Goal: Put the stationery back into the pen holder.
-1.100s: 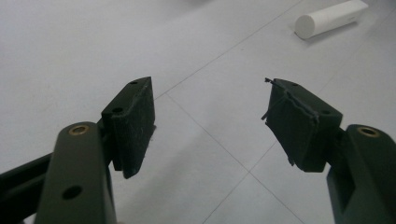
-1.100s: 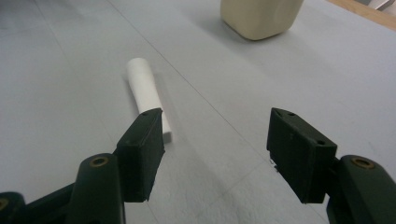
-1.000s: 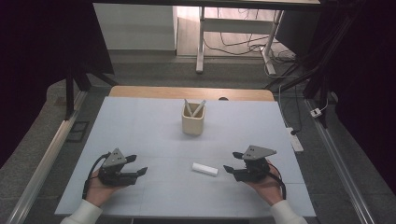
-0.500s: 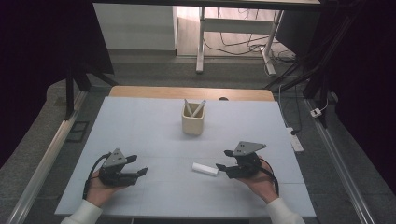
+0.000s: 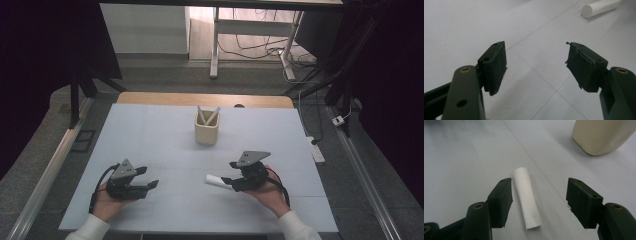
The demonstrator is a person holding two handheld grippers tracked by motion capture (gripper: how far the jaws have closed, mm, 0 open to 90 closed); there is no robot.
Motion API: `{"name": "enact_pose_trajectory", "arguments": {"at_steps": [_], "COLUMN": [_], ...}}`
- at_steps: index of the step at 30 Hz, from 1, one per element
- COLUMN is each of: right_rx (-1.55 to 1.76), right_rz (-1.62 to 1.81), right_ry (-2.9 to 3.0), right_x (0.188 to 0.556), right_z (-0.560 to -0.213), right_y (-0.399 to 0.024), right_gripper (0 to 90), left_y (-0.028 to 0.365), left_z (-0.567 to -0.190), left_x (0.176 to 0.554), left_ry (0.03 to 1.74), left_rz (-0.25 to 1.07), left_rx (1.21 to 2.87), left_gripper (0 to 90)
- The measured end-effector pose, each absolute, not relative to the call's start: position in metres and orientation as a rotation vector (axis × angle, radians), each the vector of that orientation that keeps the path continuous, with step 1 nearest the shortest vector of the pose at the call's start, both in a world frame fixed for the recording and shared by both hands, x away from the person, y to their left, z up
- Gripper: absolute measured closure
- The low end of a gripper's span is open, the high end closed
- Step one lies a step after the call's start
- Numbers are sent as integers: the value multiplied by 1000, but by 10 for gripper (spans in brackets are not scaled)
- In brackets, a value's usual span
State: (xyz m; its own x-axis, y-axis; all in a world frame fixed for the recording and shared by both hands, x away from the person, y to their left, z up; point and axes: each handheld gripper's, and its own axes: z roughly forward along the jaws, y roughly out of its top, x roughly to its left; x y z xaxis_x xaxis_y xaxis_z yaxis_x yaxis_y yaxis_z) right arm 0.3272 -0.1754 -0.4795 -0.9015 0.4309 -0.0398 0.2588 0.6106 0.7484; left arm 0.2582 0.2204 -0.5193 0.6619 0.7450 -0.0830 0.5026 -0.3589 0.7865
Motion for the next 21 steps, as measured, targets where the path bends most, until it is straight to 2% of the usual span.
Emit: {"name": "enact_pose_trajectory", "arguments": {"at_steps": [21], "right_rx": [524], "right_rz": [1066], "right_ry": [2771], "right_x": [346], "right_z": [-483], "right_y": [-139], "right_gripper": [359], "left_y": [220], "left_z": [-522], "left_x": [259], "left_ry": [967], "left_rz": [358], "left_rx": [2048], "left_gripper": [314]}}
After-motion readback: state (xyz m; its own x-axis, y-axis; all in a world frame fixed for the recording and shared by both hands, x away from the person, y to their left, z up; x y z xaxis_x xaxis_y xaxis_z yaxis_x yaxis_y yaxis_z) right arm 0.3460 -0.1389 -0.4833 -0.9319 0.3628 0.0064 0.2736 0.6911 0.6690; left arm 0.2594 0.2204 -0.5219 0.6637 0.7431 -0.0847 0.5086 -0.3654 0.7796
